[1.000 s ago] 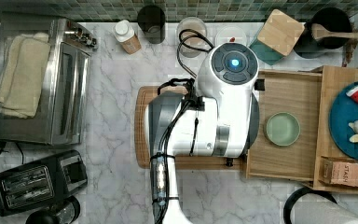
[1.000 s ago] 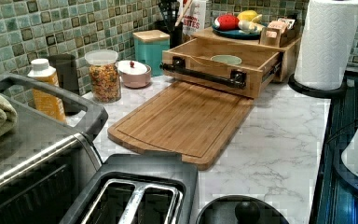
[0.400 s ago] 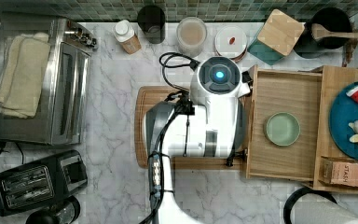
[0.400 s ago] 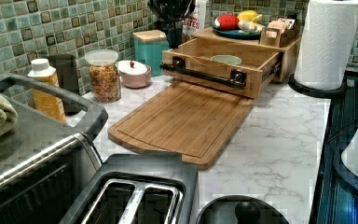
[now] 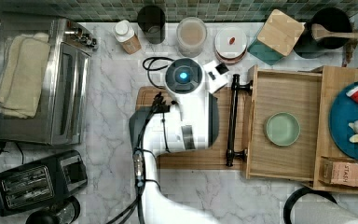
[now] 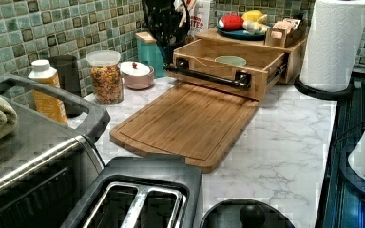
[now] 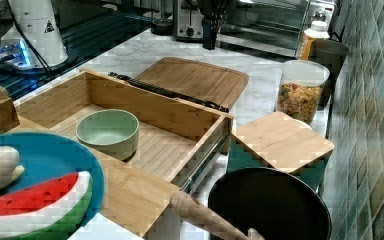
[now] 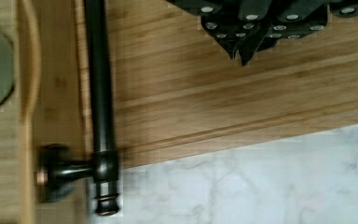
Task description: Close the drawer.
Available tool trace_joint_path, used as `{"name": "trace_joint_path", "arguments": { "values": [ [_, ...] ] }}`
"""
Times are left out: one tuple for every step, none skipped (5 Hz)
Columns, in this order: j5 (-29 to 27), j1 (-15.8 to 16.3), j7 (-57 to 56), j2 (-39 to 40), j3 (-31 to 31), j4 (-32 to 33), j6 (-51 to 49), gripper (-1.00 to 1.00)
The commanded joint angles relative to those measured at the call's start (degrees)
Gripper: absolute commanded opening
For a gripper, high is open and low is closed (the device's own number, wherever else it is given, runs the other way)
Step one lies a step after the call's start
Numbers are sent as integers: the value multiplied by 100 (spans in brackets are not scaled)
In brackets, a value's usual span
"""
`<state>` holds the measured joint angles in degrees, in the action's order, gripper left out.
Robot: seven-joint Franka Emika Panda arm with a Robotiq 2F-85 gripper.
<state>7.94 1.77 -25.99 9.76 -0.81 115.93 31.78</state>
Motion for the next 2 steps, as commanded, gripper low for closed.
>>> {"name": "trace_joint_path", "arguments": {
  "values": [
    [613,172,558,399,114,-21,1110,-100],
    [597,145,260,598,318,6,1235,-100]
  ]
}}
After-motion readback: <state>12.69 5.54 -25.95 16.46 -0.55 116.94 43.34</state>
